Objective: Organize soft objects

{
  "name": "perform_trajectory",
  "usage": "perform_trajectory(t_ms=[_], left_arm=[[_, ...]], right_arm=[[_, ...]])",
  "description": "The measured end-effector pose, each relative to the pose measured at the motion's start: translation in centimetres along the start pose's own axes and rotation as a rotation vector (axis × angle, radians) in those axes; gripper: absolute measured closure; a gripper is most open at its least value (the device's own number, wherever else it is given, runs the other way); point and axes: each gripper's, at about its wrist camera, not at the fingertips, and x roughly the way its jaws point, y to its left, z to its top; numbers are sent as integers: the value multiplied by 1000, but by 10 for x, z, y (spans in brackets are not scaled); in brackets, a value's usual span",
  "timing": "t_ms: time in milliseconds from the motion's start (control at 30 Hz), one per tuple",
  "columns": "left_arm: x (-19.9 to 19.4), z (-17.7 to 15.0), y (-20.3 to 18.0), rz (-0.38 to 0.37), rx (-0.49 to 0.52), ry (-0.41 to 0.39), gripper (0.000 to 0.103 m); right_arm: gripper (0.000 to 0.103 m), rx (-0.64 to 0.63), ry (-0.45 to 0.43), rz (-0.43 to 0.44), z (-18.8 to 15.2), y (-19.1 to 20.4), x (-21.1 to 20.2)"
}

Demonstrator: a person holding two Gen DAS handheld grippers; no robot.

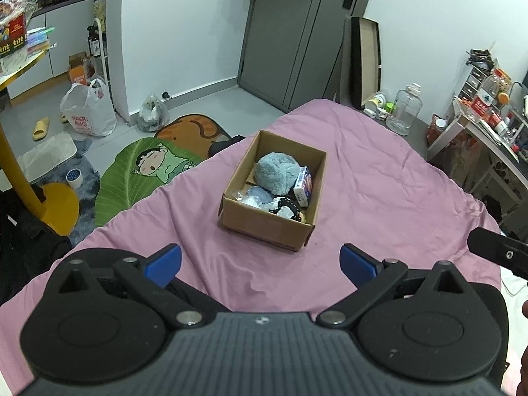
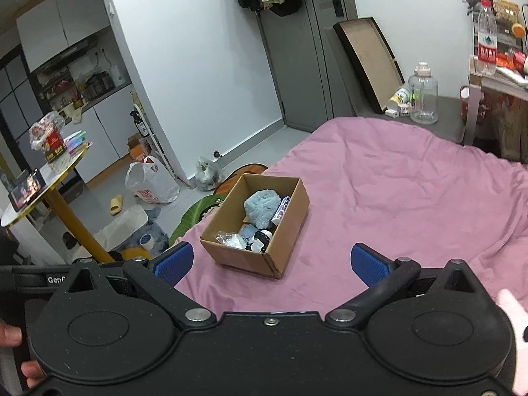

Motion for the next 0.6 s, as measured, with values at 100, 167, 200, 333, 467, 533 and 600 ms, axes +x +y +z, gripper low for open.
perform_trajectory(t_ms=[100,167,200,333,467,533,600], left_arm=[[-7,-2,-4,-15,8,-14,2],[-10,-4,-7,-17,15,-26,2],[-10,-4,-7,-15,17,-28,2],[-14,-6,-11,-16,25,-33,2],[-22,-9,-12,-22,27,-49,2],[-26,-10,-12,-24,25,-56,2],[-28,-12,-13,-27,24,-59,2]], right_arm=[[0,-13,-6,-1,-3,1,-8],[0,-25,-15,-1,-4,2,-12],[0,-33,-20,-1,-5,2,-14],[0,-28,-16,-4,-5,1,-20],[0,-23,-17,-5,-7,-1,-25],[0,-28,-19,-5,-8,0,-28],[0,-33,-20,-4,-9,0,-31]])
